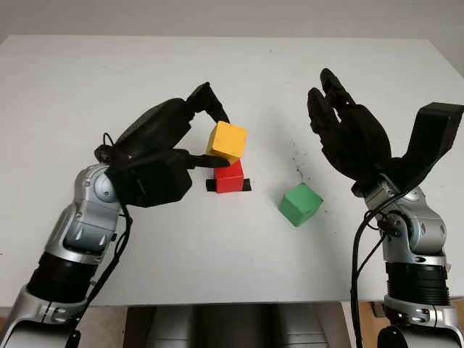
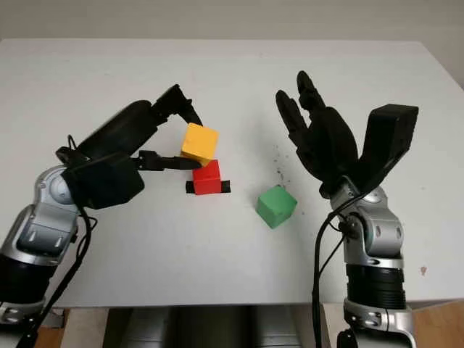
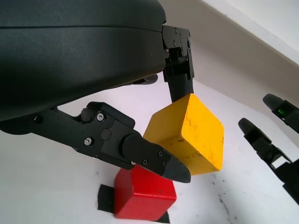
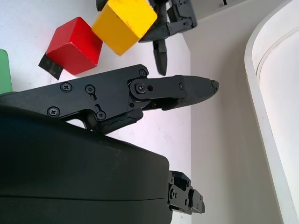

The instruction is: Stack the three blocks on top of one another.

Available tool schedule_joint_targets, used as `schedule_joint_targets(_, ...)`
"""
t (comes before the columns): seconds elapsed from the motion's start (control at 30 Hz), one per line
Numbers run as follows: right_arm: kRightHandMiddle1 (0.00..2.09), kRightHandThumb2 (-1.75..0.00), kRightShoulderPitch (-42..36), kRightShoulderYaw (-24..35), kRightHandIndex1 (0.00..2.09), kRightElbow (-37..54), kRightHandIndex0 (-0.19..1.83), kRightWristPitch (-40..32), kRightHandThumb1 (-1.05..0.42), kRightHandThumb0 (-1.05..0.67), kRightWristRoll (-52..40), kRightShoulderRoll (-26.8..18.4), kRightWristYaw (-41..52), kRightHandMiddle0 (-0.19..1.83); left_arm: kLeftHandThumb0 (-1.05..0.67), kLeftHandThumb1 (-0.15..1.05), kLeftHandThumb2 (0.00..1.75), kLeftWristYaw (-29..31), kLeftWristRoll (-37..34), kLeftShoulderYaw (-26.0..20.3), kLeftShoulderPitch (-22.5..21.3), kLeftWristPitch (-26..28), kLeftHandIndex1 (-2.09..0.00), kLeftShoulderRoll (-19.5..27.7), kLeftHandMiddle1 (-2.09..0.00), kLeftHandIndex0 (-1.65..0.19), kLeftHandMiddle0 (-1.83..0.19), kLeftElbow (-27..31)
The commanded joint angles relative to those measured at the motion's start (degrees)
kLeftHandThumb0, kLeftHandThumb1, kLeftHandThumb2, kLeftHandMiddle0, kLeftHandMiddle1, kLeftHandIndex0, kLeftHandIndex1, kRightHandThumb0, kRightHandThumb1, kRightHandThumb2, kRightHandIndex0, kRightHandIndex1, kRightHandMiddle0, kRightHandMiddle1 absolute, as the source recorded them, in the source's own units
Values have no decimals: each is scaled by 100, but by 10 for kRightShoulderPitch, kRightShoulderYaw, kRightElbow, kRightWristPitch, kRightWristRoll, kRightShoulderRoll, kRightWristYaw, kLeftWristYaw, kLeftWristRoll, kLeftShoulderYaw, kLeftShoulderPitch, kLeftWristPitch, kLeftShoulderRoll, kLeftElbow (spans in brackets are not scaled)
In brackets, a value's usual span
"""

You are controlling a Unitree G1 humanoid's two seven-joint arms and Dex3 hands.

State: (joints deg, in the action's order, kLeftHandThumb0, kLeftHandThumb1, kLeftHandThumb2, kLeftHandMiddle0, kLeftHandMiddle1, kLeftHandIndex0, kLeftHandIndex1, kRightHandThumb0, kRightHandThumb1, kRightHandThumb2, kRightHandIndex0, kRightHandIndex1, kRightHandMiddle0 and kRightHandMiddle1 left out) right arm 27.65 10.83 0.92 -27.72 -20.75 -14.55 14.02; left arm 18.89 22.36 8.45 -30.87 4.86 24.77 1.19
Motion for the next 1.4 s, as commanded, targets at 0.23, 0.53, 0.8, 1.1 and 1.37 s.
schedule_joint_targets(0.23,0,-30,-10,3,0,26,-19,-5,-105,-62,-5,4,-9,-19,-41,105,9,-30,-65,-20,0,61,-189,-72,-3,-15,-12,-38)
schedule_joint_targets(0.53,0,-31,-10,1,0,28,-19,-10,-105,-60,-3,5,-15,-19,-44,105,8,-39,-120,-45,3,128,-180,-93,-5,-30,-14,-39)
schedule_joint_targets(0.8,0,-32,-9,1,0,25,-19,-6,-105,-60,-1,0,-10,-19,-45,105,7,-39,-130,-45,8,159,-176,-88,-6,-34,-15,-19)
schedule_joint_targets(1.1,0,-33,-5,3,0,25,-19,-13,-105,-58,-7,3,-12,-19,-43,105,6,-40,-122,-35,27,181,-172,-78,-6,-31,-15,22)
schedule_joint_targets(1.37,0,-34,-3,2,0,20,-19,-5,-105,-60,-1,0,-1,-19,-40,104,5,-53,-112,-32,37,172,-174,-81,-6,-29,-16,22)
